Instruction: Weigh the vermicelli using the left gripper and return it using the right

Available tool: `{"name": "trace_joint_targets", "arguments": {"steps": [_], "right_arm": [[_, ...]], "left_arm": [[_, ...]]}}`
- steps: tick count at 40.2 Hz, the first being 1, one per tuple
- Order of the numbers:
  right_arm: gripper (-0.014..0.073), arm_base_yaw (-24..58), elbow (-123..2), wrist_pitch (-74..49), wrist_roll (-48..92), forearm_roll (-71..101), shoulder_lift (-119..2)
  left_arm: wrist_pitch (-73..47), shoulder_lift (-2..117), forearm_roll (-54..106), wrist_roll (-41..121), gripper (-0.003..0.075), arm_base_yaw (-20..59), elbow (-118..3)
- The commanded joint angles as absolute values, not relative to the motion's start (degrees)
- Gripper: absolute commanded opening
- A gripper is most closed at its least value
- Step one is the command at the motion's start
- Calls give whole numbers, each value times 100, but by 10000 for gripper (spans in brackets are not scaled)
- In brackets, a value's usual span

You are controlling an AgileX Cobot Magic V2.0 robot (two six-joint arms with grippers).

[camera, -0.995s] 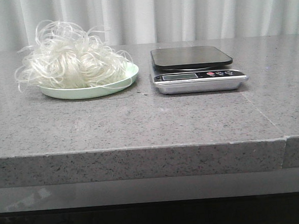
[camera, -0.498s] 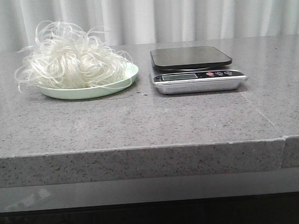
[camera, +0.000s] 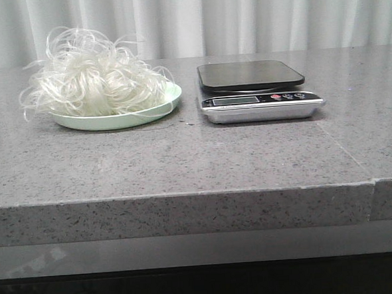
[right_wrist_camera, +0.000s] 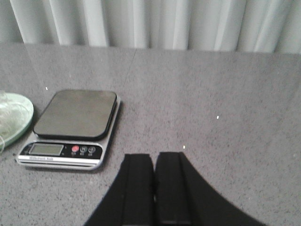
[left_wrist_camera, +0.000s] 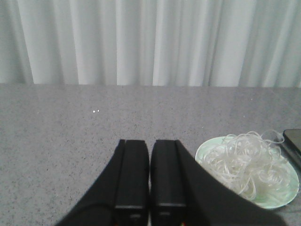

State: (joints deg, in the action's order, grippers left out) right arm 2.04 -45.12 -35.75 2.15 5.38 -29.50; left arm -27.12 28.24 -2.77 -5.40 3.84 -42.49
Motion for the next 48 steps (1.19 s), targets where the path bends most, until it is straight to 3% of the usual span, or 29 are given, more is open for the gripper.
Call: {"name": "trace_joint_targets", "arguments": {"steps": [1, 22, 25, 30, 33, 36, 41, 48], "right_arm": [[158, 169, -4699, -3271, 236, 547, -3253], [162, 174, -4699, -3394, 236, 529, -4195], [216, 174, -4699, -3393, 241, 524, -4262], [400, 174, -4699, -3393, 241, 524, -4347], [517, 174, -4699, -3393, 241, 524, -4353], [591, 174, -4699, -3393, 241, 524, -4359], [598, 174, -4699, -3330, 241, 524, -4359], [598, 174, -4699, -3295, 241, 524, -4359]], "left_arm": [[-2335, 3117, -221, -582, 154, 440, -4446], [-3126, 4030, -221, -582, 154, 440, -4446], [-3167, 4118, -221, -582, 154, 440, -4446], [-3209, 4270, -221, -582, 165, 440, -4446], [-3209, 4332, -221, -569, 221, 440, -4446], [-3209, 4332, -221, -518, 336, 440, -4446], [-3090, 4332, -221, -506, 519, 452, -4457], [-3075, 4642, -221, -230, 545, 877, -4734]]}}
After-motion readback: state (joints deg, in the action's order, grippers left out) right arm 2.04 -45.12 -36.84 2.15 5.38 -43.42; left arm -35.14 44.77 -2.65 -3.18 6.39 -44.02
